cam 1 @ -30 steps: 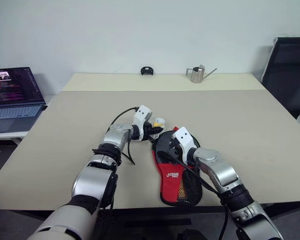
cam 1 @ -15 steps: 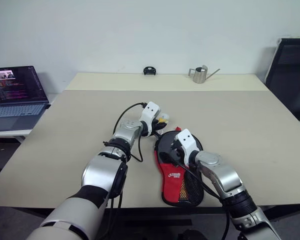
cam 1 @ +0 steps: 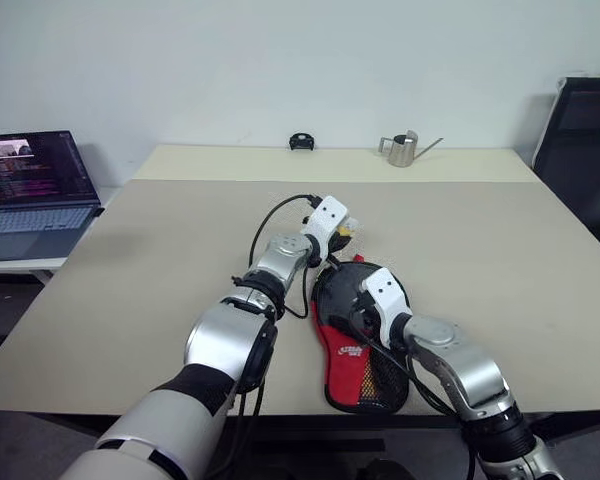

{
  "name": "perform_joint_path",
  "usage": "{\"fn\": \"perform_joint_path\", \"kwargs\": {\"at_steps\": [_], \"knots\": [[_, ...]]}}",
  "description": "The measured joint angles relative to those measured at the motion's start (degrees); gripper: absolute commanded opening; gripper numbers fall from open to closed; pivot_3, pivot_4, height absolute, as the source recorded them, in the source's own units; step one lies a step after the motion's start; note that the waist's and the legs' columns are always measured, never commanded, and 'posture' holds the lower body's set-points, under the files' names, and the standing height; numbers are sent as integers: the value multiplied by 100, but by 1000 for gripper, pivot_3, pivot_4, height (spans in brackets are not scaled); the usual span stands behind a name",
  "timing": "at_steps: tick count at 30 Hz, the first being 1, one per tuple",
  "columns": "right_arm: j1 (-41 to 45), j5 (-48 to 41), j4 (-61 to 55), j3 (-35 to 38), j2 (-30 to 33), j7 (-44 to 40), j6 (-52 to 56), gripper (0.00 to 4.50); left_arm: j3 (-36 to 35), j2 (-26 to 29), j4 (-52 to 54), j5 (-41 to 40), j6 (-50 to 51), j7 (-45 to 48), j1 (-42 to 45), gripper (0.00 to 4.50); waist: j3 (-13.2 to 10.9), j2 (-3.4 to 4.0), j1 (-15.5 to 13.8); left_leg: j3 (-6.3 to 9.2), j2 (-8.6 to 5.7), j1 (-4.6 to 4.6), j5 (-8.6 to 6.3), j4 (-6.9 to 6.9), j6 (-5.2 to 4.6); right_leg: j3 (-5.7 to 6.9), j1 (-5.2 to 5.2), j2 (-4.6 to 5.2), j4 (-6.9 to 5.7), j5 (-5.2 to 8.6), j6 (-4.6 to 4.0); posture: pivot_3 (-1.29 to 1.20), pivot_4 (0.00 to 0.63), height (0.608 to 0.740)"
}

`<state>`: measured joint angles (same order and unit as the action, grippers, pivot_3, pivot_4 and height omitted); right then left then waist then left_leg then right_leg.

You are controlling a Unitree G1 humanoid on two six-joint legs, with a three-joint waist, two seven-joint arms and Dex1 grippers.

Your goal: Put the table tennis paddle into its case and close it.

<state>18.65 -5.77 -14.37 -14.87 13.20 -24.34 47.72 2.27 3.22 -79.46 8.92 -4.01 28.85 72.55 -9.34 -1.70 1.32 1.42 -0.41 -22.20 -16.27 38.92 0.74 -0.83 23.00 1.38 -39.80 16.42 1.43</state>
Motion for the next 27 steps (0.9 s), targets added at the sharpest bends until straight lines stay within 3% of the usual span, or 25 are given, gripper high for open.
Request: {"fn": "perform_joint_path", "kwargs": {"at_steps": [11,27], "knots": [[-732,-2,-946,-2,-492,679,485,4500,59,-121,-97,477,-47,-857,199,271,0,-1,3,3,1,0,0,-2,0,2,-2,0,5,1,1,0,150,740],[-1035,0,-1311,-80,-832,1207,674,4500,228,-364,-181,1153,-135,-1914,464,270,0,-2,9,5,2,-9,0,-9,1,5,0,-1,22,1,1,0,150,740]]}}
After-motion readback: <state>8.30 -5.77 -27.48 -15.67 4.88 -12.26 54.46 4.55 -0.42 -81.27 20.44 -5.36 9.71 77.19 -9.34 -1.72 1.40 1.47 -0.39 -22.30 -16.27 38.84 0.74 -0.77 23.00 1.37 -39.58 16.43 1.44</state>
